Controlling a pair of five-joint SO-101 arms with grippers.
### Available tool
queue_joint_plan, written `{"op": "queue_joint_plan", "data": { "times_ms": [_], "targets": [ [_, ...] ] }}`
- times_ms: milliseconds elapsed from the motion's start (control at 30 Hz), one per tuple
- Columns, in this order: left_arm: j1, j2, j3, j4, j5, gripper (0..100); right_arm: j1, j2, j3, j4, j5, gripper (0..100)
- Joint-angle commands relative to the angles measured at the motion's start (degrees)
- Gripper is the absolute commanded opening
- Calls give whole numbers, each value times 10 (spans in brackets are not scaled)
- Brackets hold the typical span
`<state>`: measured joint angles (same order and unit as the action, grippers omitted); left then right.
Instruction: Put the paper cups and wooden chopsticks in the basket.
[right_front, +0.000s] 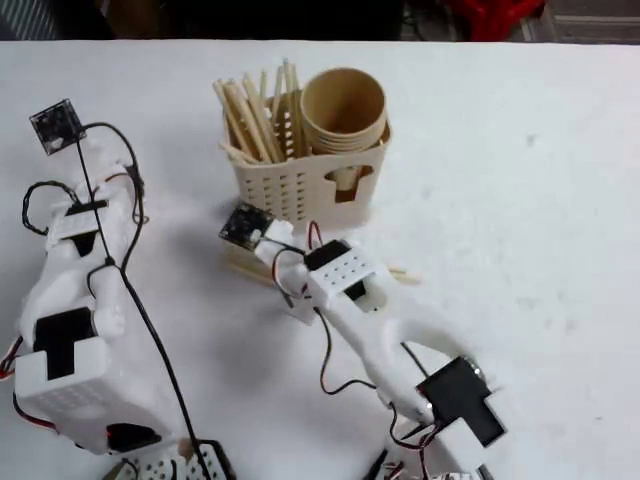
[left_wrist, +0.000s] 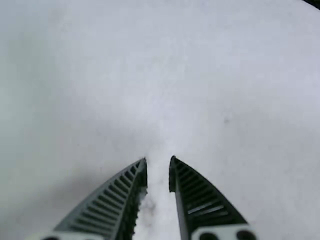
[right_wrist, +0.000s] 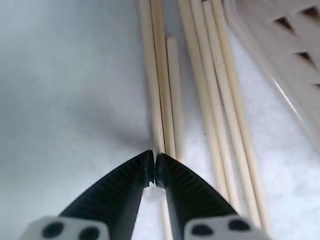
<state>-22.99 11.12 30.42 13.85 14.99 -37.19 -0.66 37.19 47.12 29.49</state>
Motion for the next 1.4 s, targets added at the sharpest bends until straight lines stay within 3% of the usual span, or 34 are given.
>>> {"op": "queue_joint_plan", "data": {
  "times_ms": [0,200,567,833,1067,1233,1367],
  "targets": [
    [7,-6,-23,3,-5,91,7,0,-13,-4,4,23],
    [7,-7,-19,3,-5,91,-8,36,-4,-7,6,132],
    [7,-8,-20,3,-5,91,-22,40,-16,24,33,15],
    [7,-7,-23,3,-5,91,5,-152,59,37,32,17],
    [8,-6,-23,2,-5,91,7,-376,98,37,-44,17],
    [8,-6,-21,3,-5,91,7,-511,21,36,-109,17],
    [8,-6,-21,3,-5,91,9,-515,-105,13,-110,17]
  ]
}}
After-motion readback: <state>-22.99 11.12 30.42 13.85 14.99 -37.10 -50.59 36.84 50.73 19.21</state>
